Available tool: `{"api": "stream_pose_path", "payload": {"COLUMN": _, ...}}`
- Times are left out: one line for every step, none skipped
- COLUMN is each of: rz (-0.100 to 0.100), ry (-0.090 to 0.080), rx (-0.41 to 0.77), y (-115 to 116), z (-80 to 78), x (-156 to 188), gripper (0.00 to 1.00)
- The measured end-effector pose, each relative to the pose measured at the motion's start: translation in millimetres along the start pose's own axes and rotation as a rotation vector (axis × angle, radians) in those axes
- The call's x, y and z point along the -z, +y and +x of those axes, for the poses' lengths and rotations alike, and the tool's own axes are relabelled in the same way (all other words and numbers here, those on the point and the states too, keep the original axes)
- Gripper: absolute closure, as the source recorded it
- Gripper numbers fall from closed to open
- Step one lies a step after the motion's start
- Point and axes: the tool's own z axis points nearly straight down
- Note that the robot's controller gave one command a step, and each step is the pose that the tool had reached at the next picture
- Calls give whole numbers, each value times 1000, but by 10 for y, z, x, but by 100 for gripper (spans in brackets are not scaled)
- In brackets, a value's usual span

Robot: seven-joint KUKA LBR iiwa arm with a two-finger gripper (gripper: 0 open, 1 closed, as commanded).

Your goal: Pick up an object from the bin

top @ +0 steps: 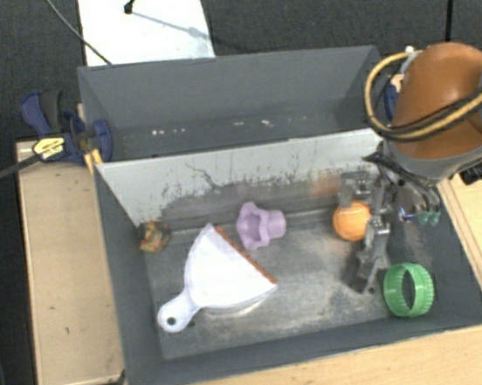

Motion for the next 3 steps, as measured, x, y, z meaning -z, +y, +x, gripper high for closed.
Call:
{"api": "stream_pose_path", "payload": {"rz": 1, "ry": -8, "rx": 2, "y": 2, "z": -16, "x": 46, "gripper": 0}}
{"api": "stream_pose_path", "payload": {"rz": 2, "ry": -10, "rx": 170, "y": -324, "z": 69, "x": -473, "gripper": 0}}
{"api": "stream_pose_path", "payload": {"rz": 4, "ry": -9, "rx": 376, "y": -901, "z": 227, "x": -354, "gripper": 0}}
